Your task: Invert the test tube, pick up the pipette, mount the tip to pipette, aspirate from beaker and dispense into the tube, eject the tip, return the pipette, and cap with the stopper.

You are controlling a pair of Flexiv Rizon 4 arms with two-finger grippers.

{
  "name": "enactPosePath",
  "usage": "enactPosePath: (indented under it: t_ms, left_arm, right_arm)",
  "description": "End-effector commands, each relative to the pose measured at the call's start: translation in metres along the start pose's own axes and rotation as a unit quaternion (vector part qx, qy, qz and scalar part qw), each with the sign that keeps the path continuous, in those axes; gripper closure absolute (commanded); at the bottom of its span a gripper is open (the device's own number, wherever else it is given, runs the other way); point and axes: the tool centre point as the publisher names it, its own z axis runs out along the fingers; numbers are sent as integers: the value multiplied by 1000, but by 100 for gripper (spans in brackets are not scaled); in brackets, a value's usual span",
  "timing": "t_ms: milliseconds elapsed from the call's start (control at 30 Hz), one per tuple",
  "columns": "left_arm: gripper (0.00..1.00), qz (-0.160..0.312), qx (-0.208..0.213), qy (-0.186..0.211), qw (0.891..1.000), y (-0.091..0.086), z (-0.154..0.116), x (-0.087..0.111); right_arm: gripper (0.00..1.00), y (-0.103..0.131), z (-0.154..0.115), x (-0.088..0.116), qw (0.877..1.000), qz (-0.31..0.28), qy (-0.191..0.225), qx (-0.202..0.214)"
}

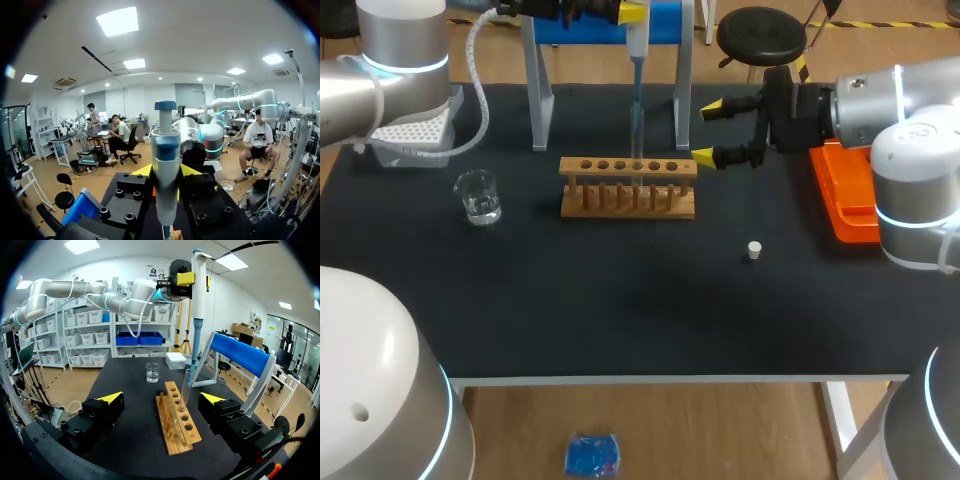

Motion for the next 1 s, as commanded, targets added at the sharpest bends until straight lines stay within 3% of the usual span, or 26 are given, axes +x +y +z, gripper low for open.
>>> enactPosePath:
  t_ms: [33,1000]
  left_arm:
    - [100,1,-2,-5,1000,-4,1,3]
    - [100,-2,-14,-9,1000,-16,4,5]
  right_arm:
    - [0,0,0,1,1000,0,0,0]
    - [0,0,0,1,1000,0,0,0]
